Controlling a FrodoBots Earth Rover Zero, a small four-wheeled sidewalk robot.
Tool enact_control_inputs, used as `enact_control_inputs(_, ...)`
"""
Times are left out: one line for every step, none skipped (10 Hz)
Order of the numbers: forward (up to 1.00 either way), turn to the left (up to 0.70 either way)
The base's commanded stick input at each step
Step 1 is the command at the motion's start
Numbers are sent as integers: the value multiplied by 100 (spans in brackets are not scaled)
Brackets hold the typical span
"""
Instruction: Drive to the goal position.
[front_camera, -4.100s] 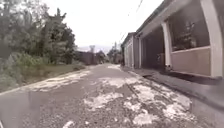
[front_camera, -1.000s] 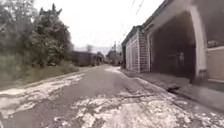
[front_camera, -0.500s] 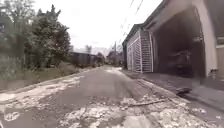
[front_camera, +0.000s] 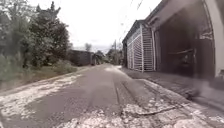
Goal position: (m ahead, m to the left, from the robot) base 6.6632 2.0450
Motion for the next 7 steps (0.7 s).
enact_control_inputs(70,0)
enact_control_inputs(70,0)
enact_control_inputs(70,0)
enact_control_inputs(70,0)
enact_control_inputs(70,0)
enact_control_inputs(70,0)
enact_control_inputs(70,0)
